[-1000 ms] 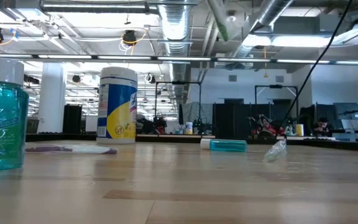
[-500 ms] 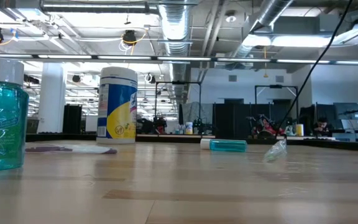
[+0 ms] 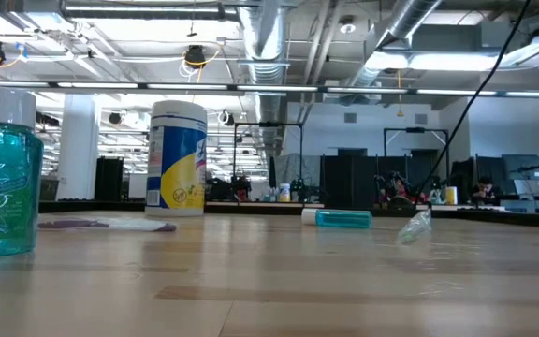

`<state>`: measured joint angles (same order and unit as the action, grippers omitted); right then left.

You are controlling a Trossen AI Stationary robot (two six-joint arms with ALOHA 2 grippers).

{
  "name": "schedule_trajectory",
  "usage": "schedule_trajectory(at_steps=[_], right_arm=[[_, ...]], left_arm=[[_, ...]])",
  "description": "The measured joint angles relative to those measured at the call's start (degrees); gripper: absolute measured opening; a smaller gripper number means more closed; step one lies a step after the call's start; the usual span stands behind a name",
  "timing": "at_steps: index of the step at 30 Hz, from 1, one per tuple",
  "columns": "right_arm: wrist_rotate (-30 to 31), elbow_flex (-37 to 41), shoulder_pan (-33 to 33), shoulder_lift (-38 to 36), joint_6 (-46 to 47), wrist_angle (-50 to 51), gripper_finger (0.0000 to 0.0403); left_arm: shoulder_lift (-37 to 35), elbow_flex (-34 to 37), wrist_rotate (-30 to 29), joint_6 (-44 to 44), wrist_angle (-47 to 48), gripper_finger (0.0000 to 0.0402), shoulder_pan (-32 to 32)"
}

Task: Pick & Place toothbrushing station
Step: Put the right green toothbrush into the wire organizer

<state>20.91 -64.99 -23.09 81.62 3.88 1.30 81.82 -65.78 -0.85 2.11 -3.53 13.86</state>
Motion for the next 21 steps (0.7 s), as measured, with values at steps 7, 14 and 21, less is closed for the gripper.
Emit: schedule_trajectory(at_steps=[7, 14, 21], right_arm=[[0.0, 0.0, 0.1, 0.0, 0.0, 0.4, 0.0000], [-0.2, 0.0, 0.0, 0.0, -0.7, 0.0, 0.0000], [-0.4, 0.2, 0.0, 0.1, -0.9, 0.7, 0.0000]], left_arm=[[0.0, 0.0, 0.2, 0.0, -1.0, 0.0056, -0.1], [1.4, -0.1, -0.2, -0.3, -2.2, 0.0019, -0.1], [3.1, -0.2, -1.1, -0.3, -2.5, 0.0023, -0.1]])
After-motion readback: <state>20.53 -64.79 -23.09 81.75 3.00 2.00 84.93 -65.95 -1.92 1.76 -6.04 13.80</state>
